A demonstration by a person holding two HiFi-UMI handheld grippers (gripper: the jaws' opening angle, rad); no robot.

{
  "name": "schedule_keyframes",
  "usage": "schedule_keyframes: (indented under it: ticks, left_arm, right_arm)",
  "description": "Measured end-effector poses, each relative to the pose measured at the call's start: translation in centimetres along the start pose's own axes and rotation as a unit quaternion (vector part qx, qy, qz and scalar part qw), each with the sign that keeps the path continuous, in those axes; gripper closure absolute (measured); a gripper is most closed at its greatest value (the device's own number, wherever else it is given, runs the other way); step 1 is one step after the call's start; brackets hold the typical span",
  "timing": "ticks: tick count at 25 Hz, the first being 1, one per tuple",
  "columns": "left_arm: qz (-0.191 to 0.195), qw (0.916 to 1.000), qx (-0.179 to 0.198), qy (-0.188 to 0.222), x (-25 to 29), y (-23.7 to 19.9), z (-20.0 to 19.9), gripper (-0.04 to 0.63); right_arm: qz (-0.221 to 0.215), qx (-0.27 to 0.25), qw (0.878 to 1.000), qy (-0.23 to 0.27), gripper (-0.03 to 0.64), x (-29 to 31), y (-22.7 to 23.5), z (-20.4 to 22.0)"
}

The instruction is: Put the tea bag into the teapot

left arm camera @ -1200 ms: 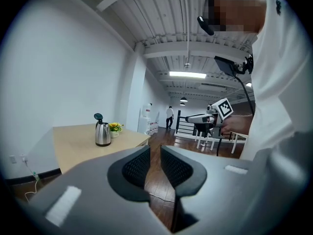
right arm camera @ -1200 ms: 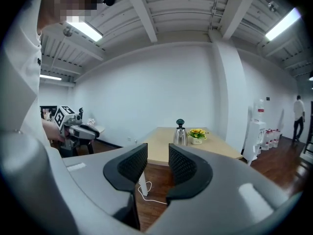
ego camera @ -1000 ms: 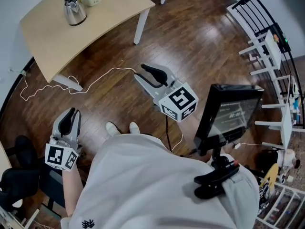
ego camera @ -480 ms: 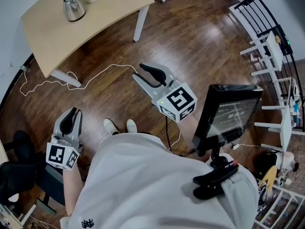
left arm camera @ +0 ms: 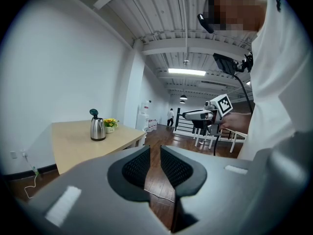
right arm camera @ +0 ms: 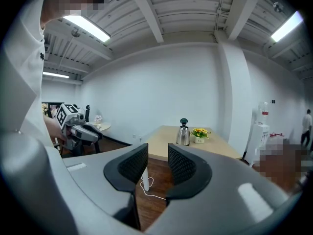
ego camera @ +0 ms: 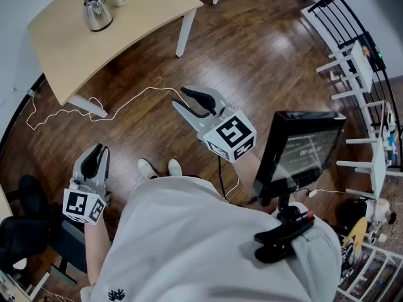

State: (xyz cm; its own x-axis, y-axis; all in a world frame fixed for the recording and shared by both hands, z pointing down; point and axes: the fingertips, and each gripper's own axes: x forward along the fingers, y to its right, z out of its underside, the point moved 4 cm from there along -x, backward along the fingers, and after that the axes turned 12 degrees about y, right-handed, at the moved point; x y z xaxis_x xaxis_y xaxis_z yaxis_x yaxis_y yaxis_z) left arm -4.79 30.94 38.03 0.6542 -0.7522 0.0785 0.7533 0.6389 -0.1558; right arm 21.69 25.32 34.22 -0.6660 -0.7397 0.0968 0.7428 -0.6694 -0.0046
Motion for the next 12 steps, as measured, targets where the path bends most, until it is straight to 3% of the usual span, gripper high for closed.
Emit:
schedule_keyframes:
  ticks: [12]
  left_arm:
    - [0.001, 1.0000, 0.000, -0.001, 0.2, -1.4, 0.0, 0.554]
  right_arm:
    - [-0.001, -0.004, 1.000, -0.004, 0.497, 1.6, 0.0, 0.0]
